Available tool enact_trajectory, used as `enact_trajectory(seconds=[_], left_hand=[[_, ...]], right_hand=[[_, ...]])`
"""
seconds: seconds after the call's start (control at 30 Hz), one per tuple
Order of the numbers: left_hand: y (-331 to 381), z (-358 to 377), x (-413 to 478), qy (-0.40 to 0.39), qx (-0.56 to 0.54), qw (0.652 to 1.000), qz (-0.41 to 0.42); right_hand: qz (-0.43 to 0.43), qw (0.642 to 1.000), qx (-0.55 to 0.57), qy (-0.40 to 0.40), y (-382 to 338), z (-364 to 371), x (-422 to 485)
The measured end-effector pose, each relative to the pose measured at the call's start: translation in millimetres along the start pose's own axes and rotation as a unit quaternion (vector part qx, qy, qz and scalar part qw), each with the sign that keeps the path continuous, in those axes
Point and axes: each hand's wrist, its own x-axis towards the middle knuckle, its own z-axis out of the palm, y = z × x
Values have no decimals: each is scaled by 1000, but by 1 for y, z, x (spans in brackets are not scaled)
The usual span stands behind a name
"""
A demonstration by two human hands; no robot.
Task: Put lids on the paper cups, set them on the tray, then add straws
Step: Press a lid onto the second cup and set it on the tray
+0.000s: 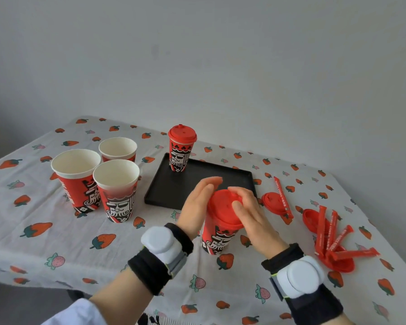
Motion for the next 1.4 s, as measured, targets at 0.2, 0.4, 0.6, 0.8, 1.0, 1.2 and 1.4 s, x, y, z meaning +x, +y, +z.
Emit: enact_trajectory(seconds=[0.2, 0.4, 0.6, 0.8, 1.0, 1.2, 1.4], left_hand=[[-25, 25, -6, 90, 23, 990, 103], [-29, 18, -3, 64, 64, 991, 102], [-33, 16, -5, 58, 42, 992, 107], [-33, 18, -6, 57, 27, 993, 99], [-28, 13, -8, 33, 67, 993, 87], [-22, 9, -6, 3, 36, 997, 62], [-23, 8, -12, 12, 25, 998, 51]], right_hand=[[-10, 989, 105, 106, 8, 18, 0], [-22, 980, 137, 146, 17, 25, 3], [-31, 976, 148, 155, 18, 27, 3], [-39, 970, 150, 187, 21, 35, 3], [-46, 987, 114, 106, 20, 25, -1], [-39, 988, 107, 109, 19, 28, -5], [20, 982, 168, 89, 29, 37, -11]])
